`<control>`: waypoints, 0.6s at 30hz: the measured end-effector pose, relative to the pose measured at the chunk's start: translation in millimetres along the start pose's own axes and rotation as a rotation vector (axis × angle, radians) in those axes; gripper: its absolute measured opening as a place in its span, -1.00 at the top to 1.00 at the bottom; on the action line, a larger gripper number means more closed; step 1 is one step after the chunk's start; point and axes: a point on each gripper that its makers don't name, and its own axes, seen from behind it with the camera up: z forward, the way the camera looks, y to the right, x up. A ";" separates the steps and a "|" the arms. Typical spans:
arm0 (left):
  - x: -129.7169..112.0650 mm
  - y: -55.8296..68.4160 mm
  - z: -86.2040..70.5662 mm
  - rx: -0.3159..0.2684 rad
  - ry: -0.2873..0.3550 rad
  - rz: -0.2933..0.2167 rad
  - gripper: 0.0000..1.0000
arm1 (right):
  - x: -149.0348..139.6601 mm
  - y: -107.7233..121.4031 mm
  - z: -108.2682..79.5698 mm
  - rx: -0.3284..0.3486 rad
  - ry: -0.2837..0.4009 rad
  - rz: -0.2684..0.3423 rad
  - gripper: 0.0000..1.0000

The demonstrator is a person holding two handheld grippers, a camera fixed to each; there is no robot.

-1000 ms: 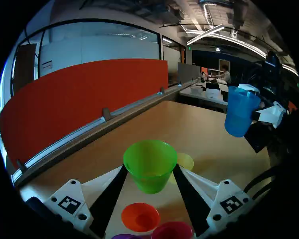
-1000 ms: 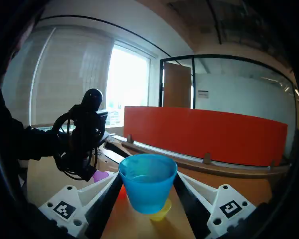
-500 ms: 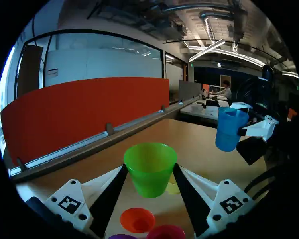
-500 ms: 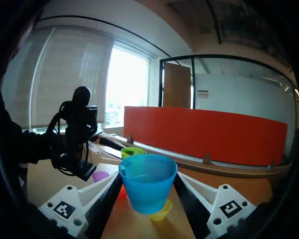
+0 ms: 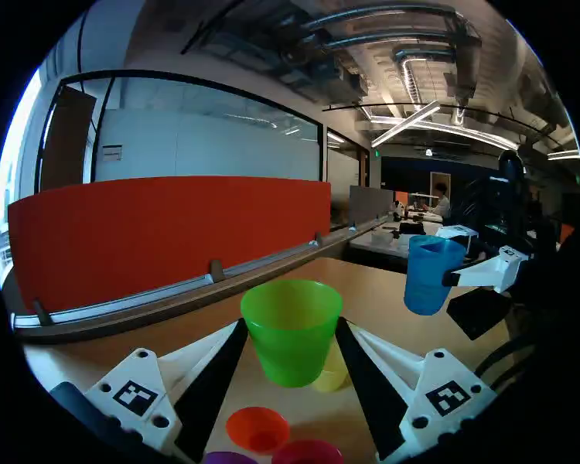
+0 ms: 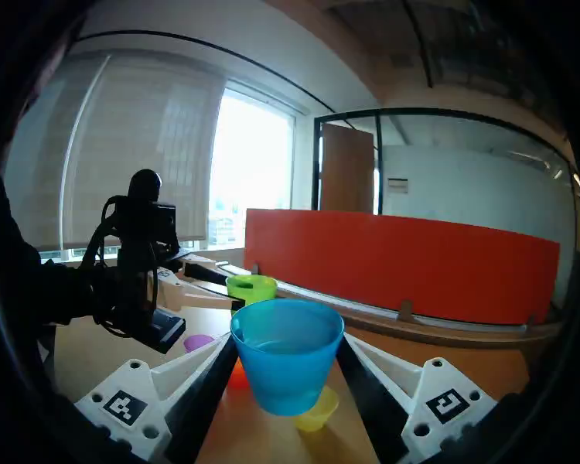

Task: Pour water

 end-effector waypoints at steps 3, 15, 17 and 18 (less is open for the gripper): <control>3.1 0.6 -4.3 0.003 0.019 -0.005 -0.66 | 0.0 -1.2 0.5 0.002 0.000 0.000 -0.78; 6.9 6.6 -23.2 0.012 0.056 -0.014 -0.67 | 2.4 -7.4 0.7 0.014 0.005 -0.005 -0.78; 6.3 8.0 -26.5 0.012 0.058 -0.015 -0.66 | 2.9 -8.5 1.0 0.016 0.004 -0.005 -0.78; 5.8 8.6 -28.2 0.013 0.058 -0.014 -0.66 | 3.2 -9.0 1.0 0.017 0.005 -0.006 -0.78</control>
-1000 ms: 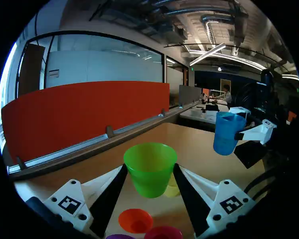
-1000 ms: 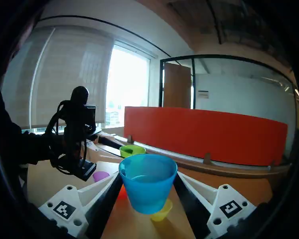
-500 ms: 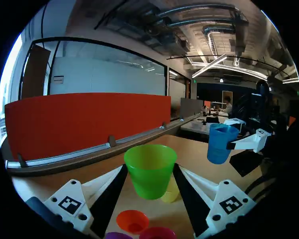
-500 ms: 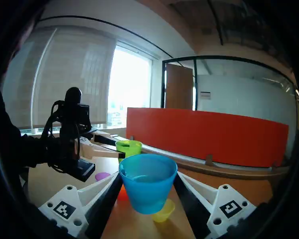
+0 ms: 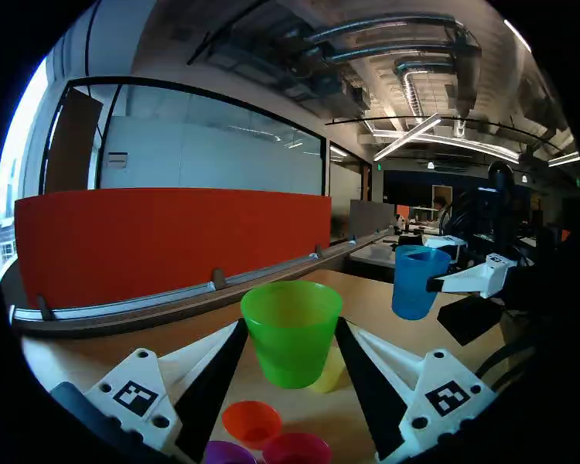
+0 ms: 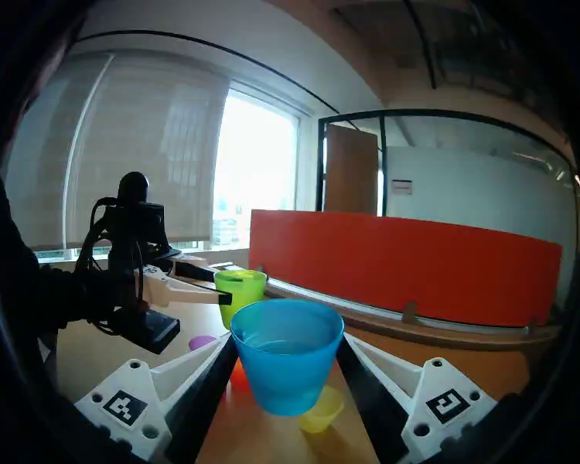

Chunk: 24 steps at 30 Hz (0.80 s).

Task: Pour water

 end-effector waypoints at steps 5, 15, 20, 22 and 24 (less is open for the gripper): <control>-2.2 3.0 -9.0 0.005 0.003 0.006 -0.66 | 2.0 -3.4 0.3 0.007 0.003 -0.002 -0.78; -2.7 8.5 -27.7 0.009 0.002 0.016 -0.66 | 4.8 -12.7 3.8 0.026 0.005 -0.006 -0.78; -3.1 10.1 -35.1 0.009 0.001 0.017 -0.66 | 6.1 -17.1 5.6 0.034 0.006 -0.011 -0.78; -3.4 10.9 -38.1 0.010 0.001 0.017 -0.66 | 6.8 -19.2 6.9 0.040 0.005 -0.013 -0.78; -3.8 11.5 -40.8 0.011 0.001 0.017 -0.66 | 7.4 -21.3 8.3 0.046 0.005 -0.014 -0.78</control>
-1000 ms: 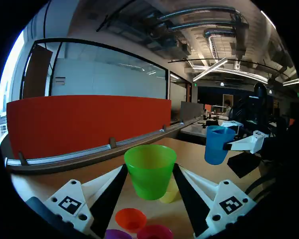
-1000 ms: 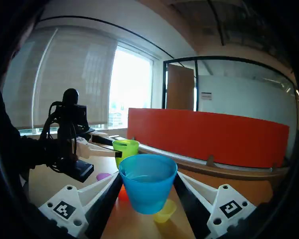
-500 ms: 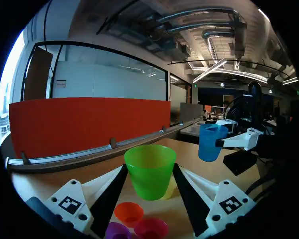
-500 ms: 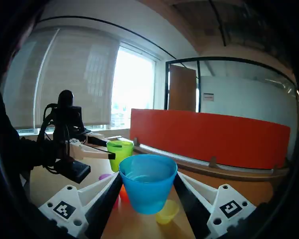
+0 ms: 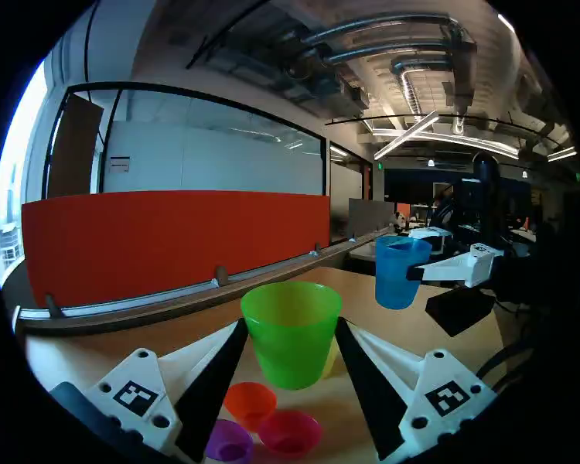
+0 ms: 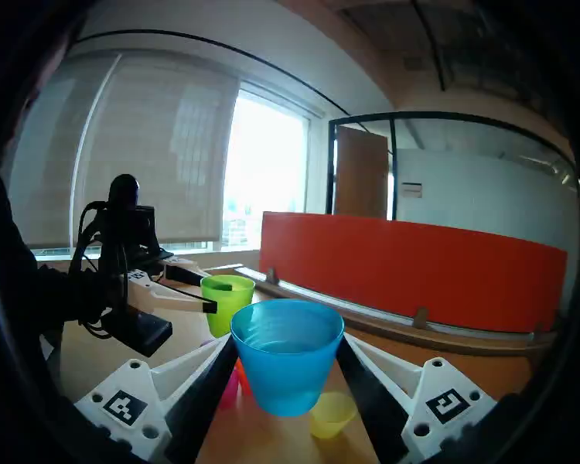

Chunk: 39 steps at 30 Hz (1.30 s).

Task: Pour water

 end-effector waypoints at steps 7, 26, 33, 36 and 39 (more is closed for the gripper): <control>-2.6 1.9 -10.7 0.002 -0.003 0.001 -0.67 | 3.3 -9.3 6.9 0.024 0.001 -0.009 -0.78; -15.4 7.1 -43.3 0.014 -0.006 -0.009 -0.66 | 17.9 -36.5 23.3 0.091 0.010 -0.039 -0.78; -19.4 10.1 -50.9 0.013 -0.008 -0.014 -0.66 | 20.6 -41.1 28.0 0.108 0.008 -0.052 -0.78; -22.9 9.8 -53.8 0.013 -0.012 -0.015 -0.66 | 19.9 -41.7 30.7 0.113 0.006 -0.056 -0.78; -25.3 9.6 -56.5 0.010 -0.014 -0.016 -0.66 | 18.7 -42.7 33.6 0.120 0.002 -0.060 -0.78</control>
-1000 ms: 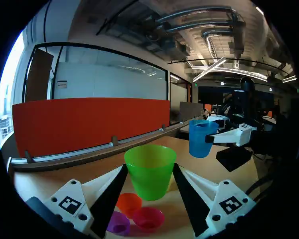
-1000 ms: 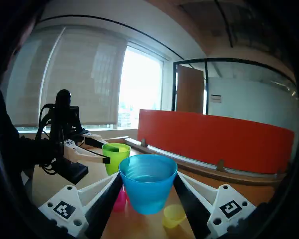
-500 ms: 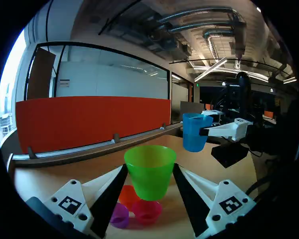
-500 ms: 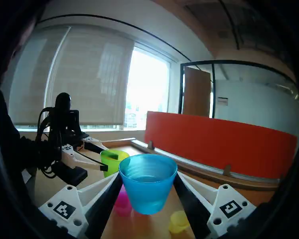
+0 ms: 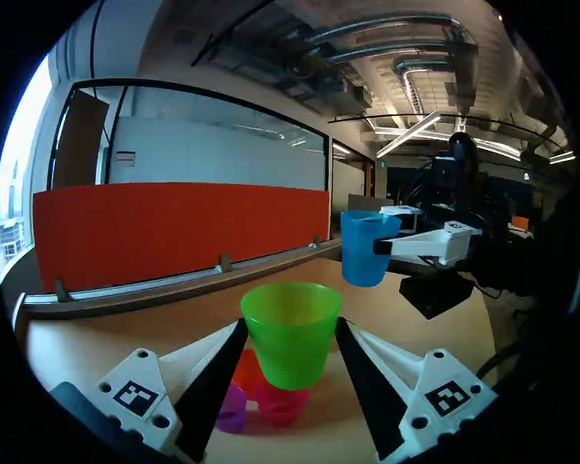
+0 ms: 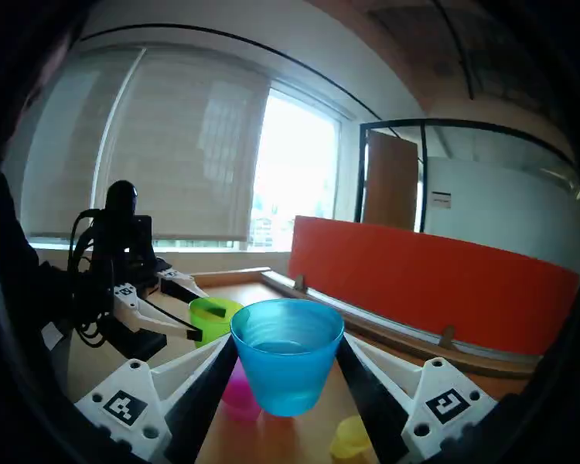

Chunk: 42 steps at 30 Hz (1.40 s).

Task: Pour water

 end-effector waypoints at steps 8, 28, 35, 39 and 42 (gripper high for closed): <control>-6.9 -1.9 -5.7 -0.006 -0.003 -0.006 -0.66 | 0.4 -3.0 8.6 0.025 -0.002 -0.014 -0.78; -27.0 3.8 -16.9 -0.035 -0.012 -0.014 -0.66 | 0.4 -11.4 23.9 0.091 -0.002 -0.092 -0.78; -38.2 9.4 -19.7 -0.047 -0.023 -0.022 -0.66 | 0.9 -12.9 30.7 0.112 0.004 -0.124 -0.78; -38.9 13.4 -19.6 -0.057 -0.020 -0.019 -0.66 | 2.3 -14.8 33.6 0.123 0.008 -0.139 -0.78; -39.0 15.9 -19.4 -0.062 -0.017 -0.021 -0.66 | 2.3 -15.9 35.6 0.130 0.009 -0.151 -0.78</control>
